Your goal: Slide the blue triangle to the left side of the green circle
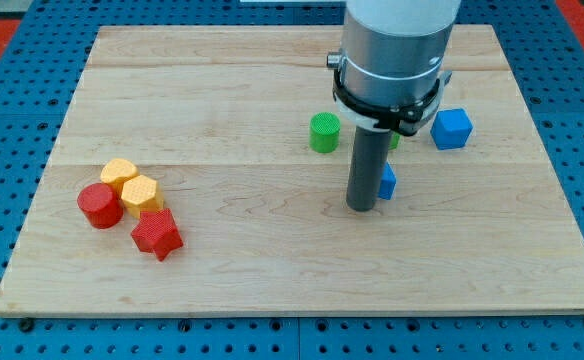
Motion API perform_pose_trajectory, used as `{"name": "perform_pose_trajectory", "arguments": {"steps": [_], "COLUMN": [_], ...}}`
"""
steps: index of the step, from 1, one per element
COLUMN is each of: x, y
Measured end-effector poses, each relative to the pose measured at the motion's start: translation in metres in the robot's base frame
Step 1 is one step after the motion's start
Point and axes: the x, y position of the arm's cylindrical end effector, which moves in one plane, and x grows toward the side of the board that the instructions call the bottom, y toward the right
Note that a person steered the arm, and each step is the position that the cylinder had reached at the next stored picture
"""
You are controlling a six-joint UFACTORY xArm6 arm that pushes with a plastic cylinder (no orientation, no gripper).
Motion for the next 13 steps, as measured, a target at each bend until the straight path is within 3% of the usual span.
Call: {"name": "perform_pose_trajectory", "arguments": {"steps": [1, 2, 3, 5, 6, 7, 9, 13], "x": [0.02, -0.003, -0.037, -0.058, -0.029, -0.016, -0.025, -0.02], "y": [0.044, 0.08, 0.075, -0.02, 0.018, 0.019, -0.047, -0.089]}}
